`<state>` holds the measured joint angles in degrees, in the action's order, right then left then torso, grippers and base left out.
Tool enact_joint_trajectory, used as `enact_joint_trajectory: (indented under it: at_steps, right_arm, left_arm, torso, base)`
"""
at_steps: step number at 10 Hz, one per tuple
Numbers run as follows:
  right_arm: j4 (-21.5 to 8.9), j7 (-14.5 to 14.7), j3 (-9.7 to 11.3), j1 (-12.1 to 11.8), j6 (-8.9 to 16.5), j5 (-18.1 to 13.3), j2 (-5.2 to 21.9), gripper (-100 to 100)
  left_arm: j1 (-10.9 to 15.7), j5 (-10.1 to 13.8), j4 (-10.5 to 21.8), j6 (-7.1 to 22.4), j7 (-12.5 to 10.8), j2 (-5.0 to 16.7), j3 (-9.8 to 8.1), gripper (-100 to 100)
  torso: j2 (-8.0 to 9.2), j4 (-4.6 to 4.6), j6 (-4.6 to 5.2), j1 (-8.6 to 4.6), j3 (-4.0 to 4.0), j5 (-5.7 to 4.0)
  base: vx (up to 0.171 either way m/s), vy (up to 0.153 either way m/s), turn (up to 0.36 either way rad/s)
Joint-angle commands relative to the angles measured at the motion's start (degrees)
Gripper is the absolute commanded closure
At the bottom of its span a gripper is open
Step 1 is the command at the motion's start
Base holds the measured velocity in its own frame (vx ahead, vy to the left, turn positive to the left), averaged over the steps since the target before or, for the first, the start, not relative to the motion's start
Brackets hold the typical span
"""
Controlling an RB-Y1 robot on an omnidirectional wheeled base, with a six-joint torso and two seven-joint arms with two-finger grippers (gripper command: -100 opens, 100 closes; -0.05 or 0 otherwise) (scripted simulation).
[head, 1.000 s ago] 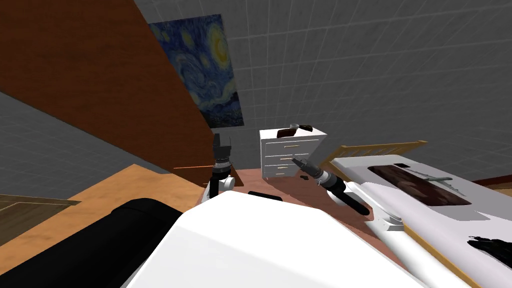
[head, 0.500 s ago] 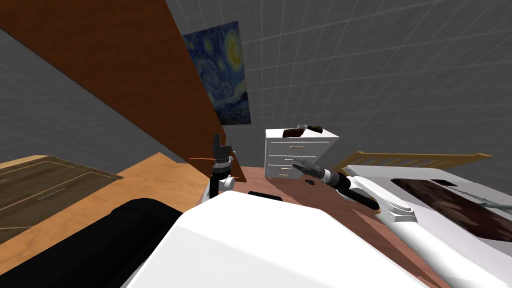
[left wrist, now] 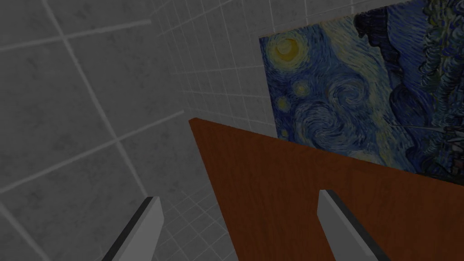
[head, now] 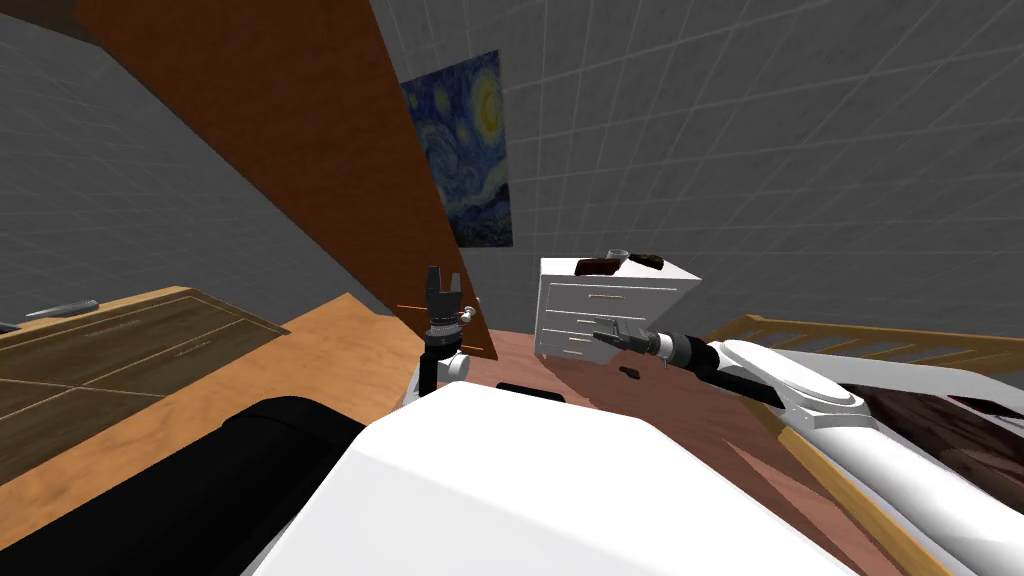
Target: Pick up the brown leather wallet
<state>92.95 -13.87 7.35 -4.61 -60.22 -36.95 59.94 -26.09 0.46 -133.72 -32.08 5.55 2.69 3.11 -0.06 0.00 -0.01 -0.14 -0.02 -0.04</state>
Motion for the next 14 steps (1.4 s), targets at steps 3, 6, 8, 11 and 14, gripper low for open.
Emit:
enact_joint_trajectory:
  at_steps: [3, 6, 8, 11, 14]
  right_arm:
    - [-5.0, 0.5, 0.6, 3.0, -3.5, -3.6, 6.4, -100]
    - [-7.9, 0.8, 1.1, 5.1, -5.5, -6.0, 10.3, -100]
    - [-10.8, 1.2, 1.5, 7.2, -7.5, -8.4, 14.2, -100]
    - [-15.7, 1.9, 2.5, 11.0, -11.1, -13.1, 19.8, -100]
    - [-18.7, 2.3, 2.9, 12.8, -12.8, -15.3, 23.9, -100]
  left_arm:
    - [0.0, 0.0, 0.0, 0.0, 0.0, 0.0, 0.0, 0]
    - [0.0, 0.0, 0.0, 0.0, 0.0, 0.0, -0.01, 0]
    - [0.0, 0.0, 0.0, 0.0, 0.0, 0.0, 0.0, 0]
    - [0.0, 0.0, 0.0, 0.0, 0.0, 0.0, -0.01, 0]
    - [0.0, 0.0, 0.0, 0.0, 0.0, 0.0, -0.01, 0]
  torso:
    - [0.0, 0.0, 0.01, -0.02, 0.0, -0.01]
    - [-0.03, 0.0, 0.09, -0.03, -0.01, -0.01]
    - [-0.06, -0.01, 0.02, 0.02, -0.03, 0.0]
    - [-0.06, -0.01, 0.11, 0.0, -0.03, -0.01]
    - [-0.08, -0.01, 0.14, 0.01, -0.04, -0.02]
  base:
    - [-0.032, -0.013, 0.23]
    - [-0.02, -0.011, 0.156]
    - [-0.015, -0.002, 0.221]
    - [-0.016, -0.005, 0.252]
    - [-0.004, -0.001, 0.149]
